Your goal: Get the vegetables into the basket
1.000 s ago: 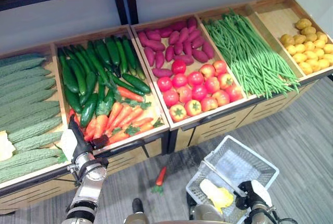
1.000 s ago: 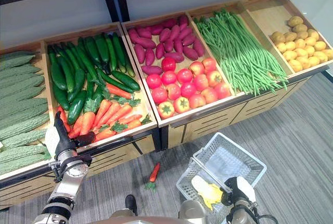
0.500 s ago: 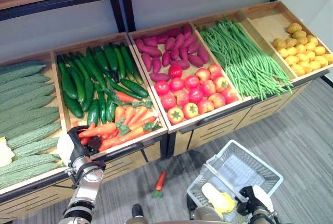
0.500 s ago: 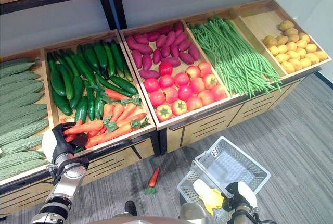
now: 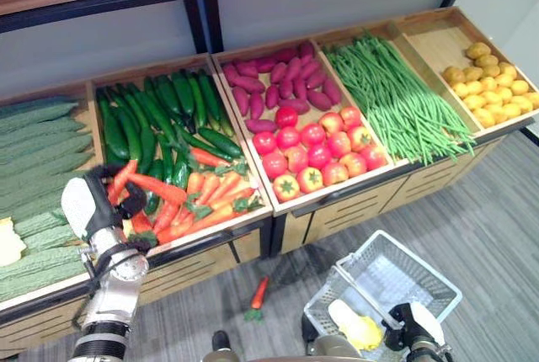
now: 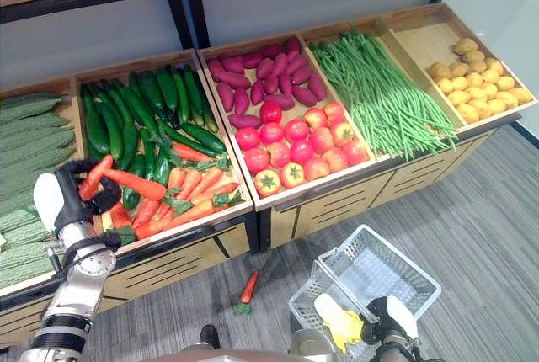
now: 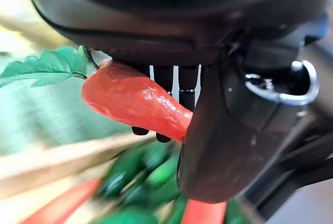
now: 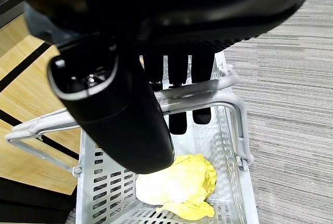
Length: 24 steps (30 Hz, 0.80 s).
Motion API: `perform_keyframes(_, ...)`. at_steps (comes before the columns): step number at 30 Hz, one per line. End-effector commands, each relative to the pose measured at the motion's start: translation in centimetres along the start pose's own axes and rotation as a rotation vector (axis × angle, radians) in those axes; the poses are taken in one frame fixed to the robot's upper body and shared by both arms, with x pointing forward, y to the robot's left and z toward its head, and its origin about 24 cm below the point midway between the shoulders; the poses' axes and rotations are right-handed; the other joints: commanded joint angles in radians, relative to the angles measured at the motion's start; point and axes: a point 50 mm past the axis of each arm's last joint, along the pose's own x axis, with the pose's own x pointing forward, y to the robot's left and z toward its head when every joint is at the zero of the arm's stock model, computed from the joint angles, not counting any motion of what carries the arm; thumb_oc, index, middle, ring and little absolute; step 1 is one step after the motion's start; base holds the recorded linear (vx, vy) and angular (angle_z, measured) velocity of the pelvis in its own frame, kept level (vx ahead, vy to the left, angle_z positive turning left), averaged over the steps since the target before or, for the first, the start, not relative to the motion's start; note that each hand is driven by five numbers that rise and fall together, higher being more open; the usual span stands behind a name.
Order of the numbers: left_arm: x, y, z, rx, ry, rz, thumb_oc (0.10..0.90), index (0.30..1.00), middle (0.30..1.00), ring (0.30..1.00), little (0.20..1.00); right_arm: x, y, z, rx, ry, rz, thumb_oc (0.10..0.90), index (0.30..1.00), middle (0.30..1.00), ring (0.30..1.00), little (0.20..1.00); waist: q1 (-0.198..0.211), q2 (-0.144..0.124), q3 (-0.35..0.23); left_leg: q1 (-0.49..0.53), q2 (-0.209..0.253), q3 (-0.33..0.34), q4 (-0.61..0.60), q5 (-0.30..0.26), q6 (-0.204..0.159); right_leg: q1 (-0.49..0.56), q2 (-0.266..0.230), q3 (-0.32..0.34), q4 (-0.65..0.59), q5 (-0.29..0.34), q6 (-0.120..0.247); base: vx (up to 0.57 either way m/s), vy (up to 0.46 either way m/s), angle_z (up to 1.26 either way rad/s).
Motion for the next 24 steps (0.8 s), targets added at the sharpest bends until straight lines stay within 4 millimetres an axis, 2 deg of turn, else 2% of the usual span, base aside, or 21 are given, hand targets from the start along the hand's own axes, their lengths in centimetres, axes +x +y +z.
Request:
perform_keyframes(1, 3.8, 2.7, 4.2, -0.009, -0.247, 0.130, 0.400, 0.300, 0.300, 0.300, 0.300, 1.2, -1.9, 2.1, 0.030, -0.074, -0.096, 0.400, 0.300, 0.300, 0.300, 0.300, -0.010, -0.035, -0.011, 0.050, 0.005, -0.001, 0.006, -0.133, -0.016, 0.045, -0.093, -0.087, 0.005, -0.097, 0.069, 0.00, 0.000, 0.00)
perform_keyframes(8, 3.3, 2.9, 6.7, -0.026, -0.402, 0.040, 0.400, 0.300, 0.300, 0.300, 0.300, 1.3, -2.1, 1.9, 0.047, -0.061, -0.102, 0.400, 0.300, 0.300, 0.300, 0.300, -0.011, -0.029, -0.014, 0.052, -0.003, -0.004, 0.006, -0.137, -0.011, 0.048, -0.100, -0.087, 0.005, -0.094, 0.072, 0.00, 0.000, 0.00)
perform_keyframes(17, 1.7, 2.3, 7.8, 0.000, -0.524, -0.128, 0.400, 0.300, 0.300, 0.300, 0.300, 1.3, -2.4, 1.4, 0.067, -0.035, -0.114, 0.400, 0.300, 0.300, 0.300, 0.300, -0.016, -0.023, -0.011, 0.064, -0.017, 0.000, 0.008, -0.144, -0.003, 0.051, -0.110, -0.076, 0.005, -0.092, 0.076, 0.00, 0.011, 0.00)
perform_keyframes(24, 1.4, 2.1, 9.8, -0.035, -0.632, -0.183, 0.400, 0.300, 0.300, 0.300, 0.300, 1.8, -3.8, 1.6, 0.088, -0.036, -0.160, 0.400, 0.300, 0.300, 0.300, 0.300, -0.016, -0.041, 0.024, -0.029, -0.025, -0.006, 0.199, -0.216, 0.006, 0.031, -0.140, -0.061, 0.044, -0.092, 0.079, -0.03, 0.022, -0.03)
